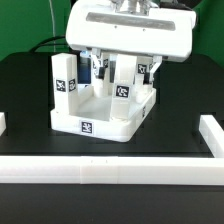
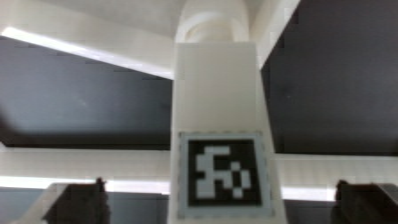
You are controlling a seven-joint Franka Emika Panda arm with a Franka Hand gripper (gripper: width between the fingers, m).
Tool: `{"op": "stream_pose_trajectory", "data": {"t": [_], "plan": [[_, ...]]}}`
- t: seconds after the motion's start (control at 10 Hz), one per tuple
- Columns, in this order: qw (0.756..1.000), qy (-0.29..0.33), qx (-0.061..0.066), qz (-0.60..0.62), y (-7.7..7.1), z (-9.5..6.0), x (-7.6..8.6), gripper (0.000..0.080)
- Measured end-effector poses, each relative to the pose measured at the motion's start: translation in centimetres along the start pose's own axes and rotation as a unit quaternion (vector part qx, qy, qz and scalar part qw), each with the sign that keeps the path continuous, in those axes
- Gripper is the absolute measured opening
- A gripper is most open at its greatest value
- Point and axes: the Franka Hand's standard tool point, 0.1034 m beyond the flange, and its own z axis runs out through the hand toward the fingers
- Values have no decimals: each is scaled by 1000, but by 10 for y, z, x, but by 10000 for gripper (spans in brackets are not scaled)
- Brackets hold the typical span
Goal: Assemble desk
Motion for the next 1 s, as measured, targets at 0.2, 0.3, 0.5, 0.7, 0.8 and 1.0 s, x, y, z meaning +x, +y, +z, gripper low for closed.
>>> {"op": "stream_pose_trajectory", "data": {"t": [0.2,0.3,0.5,0.7,0.8,1.0], "plan": [[1000,1,6,-6,3,-10,7,647],[1000,-8,13,-7,3,-18,11,647],[1000,-11,24,-7,5,-31,22,649],[999,-22,27,-5,5,-30,21,649],[999,-21,26,-5,5,-30,21,649],[995,-94,37,-3,5,-21,13,649]]}}
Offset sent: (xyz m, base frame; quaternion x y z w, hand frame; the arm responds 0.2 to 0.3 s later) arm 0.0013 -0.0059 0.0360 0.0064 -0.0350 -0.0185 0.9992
